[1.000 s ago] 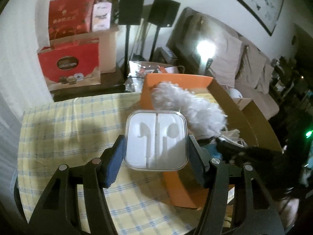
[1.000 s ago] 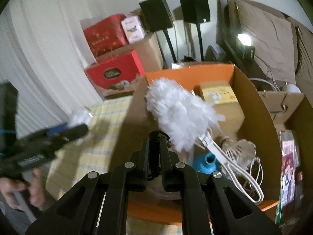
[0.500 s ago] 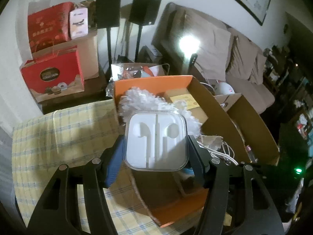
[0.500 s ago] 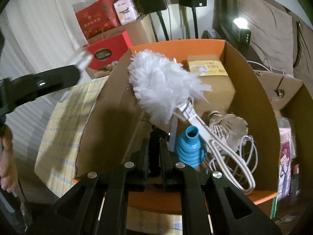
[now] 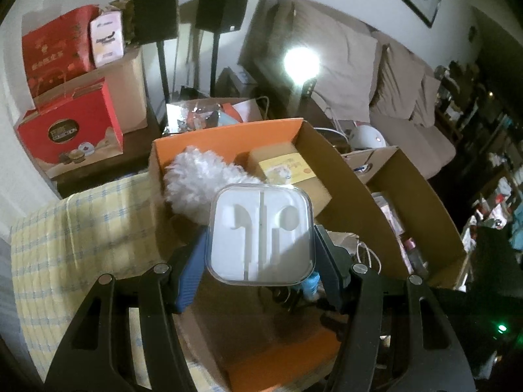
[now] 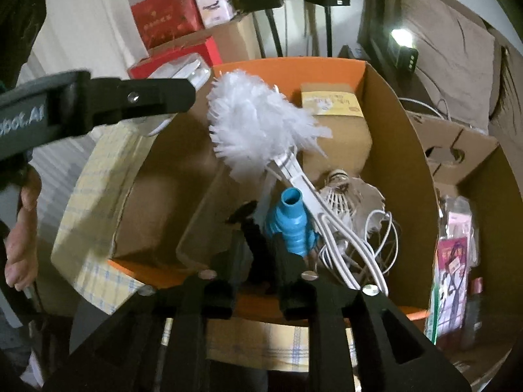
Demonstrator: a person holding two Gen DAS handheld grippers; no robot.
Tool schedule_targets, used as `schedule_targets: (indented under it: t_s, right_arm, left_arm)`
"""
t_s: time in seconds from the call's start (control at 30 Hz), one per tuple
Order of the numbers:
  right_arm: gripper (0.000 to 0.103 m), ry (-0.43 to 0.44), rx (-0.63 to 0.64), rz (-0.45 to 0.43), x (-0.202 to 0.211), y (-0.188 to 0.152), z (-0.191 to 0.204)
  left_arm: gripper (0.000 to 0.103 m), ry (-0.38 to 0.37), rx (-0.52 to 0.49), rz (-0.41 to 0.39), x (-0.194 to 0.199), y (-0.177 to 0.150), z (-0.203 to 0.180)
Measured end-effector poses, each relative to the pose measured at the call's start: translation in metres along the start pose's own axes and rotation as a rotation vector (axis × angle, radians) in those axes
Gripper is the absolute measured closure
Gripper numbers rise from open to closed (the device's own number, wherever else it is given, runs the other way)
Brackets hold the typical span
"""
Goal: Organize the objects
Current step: 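Carry the earphone case with the left gripper while the right carries the cable into the box, then open the left gripper to drop the earphone case while the right releases the cable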
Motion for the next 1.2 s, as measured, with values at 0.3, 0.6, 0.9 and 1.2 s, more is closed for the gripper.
schedule_targets:
  t_s: [0.3,0.6,0.9,1.2]
  right_arm:
    - [0.065,0.050,-0.124,-0.087,0.029,0.005,-0.025]
    - [0.063,0.014,-0.138,-0.120,0.042,0.010,-0.045]
    - [0.063,-0.009,-0.149,-0.130,0.032,0.008,-0.051]
    - [0.063,-0.023,-0.145,-0.113,0.021,0.002,-0.053]
  left_arm:
    - [0.044,0.012,-0.052,0.033,-0.038,0.019,-0.019]
    - [0.044,0.006,-0.033,0.065,-0.086,0.036,-0.032]
    - [0.044,0.056,0.000,0.116,-0.140,0.037,-0.040]
    - [0.041,0.062,0.029,0.146,-0.157,0.029,-0.037]
Point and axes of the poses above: each gripper's, at about its wrist camera, not at the fingertips, and x roughly against the way its jaws point, z to its left, y to its top, the point moved 5 cm from there along -x, roughly the way its jaws point, and after that the axes turned 9 degrees about -z, right-handed, at the moved point
